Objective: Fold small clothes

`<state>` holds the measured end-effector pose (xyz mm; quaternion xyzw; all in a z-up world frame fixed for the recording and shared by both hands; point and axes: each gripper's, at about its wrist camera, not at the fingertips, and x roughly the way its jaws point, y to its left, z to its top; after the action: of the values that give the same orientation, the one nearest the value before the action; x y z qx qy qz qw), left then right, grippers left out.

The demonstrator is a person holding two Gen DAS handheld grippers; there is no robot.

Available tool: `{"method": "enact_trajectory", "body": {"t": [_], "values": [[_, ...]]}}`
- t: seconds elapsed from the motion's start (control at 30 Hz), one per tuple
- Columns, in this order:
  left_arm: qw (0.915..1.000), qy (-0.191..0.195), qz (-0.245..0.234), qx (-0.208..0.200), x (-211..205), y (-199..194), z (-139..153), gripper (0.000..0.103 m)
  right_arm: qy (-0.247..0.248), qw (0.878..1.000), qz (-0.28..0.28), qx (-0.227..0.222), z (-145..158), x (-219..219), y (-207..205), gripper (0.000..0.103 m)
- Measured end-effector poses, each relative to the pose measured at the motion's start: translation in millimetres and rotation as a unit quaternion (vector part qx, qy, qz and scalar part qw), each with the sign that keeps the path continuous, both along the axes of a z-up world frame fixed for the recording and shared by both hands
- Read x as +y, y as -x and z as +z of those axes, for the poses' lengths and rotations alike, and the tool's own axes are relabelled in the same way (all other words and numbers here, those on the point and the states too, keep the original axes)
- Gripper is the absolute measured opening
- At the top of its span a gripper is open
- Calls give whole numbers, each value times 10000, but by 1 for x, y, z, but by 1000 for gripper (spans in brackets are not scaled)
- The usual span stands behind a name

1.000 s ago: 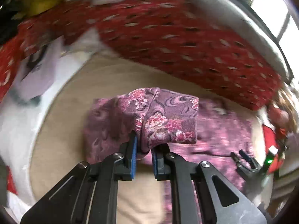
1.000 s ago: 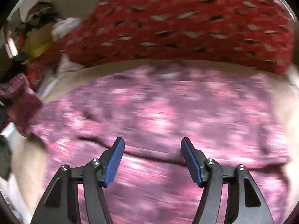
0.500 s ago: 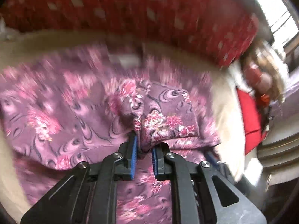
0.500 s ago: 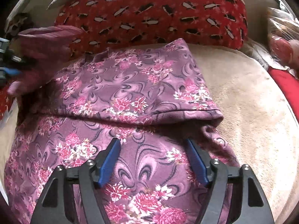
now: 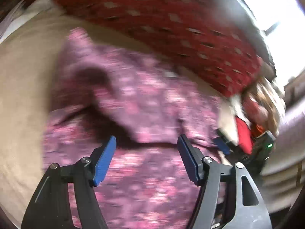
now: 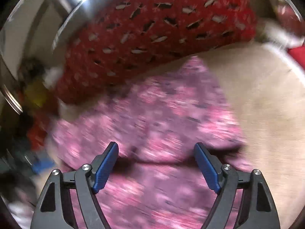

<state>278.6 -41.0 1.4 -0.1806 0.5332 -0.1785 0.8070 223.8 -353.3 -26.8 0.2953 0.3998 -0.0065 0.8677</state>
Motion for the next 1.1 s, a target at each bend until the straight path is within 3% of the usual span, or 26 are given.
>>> {"method": "enact_trajectory", "body": {"t": [0.1, 0.17, 0.27, 0.3, 0.37, 0.47, 0.53, 0.67, 0.77, 0.83, 0.9, 1.0, 1.03, 1.07, 1.1], "values": [[9971, 142, 451, 604, 31, -14, -35, 66, -147, 9987, 0, 496, -21, 16, -35, 83], [9947, 175, 612, 801, 33, -20, -49, 65, -29, 9969, 78, 780, -30, 29, -49, 82], [9931, 462, 711, 812, 45, -18, -53, 65, 254, 9942, 855, 600, -15, 52, -60, 9], [9934, 442, 708, 784, 47, -19, -51, 65, 421, 9934, 965, 461, -6, 55, -60, 5], [9935, 479, 698, 764, 53, -18, -50, 65, 799, 9920, 973, 25, 16, 49, -53, 4], [9931, 512, 699, 784, 58, -16, -53, 65, 881, 9955, 344, -90, 26, 9, -45, 1], [9931, 527, 703, 780, 54, -18, -55, 65, 859, 9961, -174, 140, 17, -22, -40, 2], [9927, 555, 710, 804, 56, -18, -51, 65, 658, 9945, -549, 601, -9, -50, -29, 1], [9924, 804, 667, 651, 58, -13, -34, 65, 168, 9962, -786, 339, -11, -62, -15, 9], [9941, 787, 617, 416, 57, -12, -20, 66, -353, 9957, -844, 148, -17, -63, -5, 20], [9959, 603, 611, 296, 54, -16, -12, 66, -635, 9947, -798, 147, -25, -62, -1, 46], [9944, 611, 725, 476, 57, -24, -18, 66, -577, 9967, -488, 310, -33, -49, -9, 51], [9926, 700, 793, 594, 60, -25, -23, 66, -330, 9979, -386, 394, -33, -40, -12, 51], [9906, 811, 858, 688, 64, -24, -27, 66, -95, 9989, -261, 391, -28, -34, -15, 44], [9889, 905, 911, 740, 72, -18, -30, 66, -101, 9994, -120, 305, -23, -34, -17, 6]]}}
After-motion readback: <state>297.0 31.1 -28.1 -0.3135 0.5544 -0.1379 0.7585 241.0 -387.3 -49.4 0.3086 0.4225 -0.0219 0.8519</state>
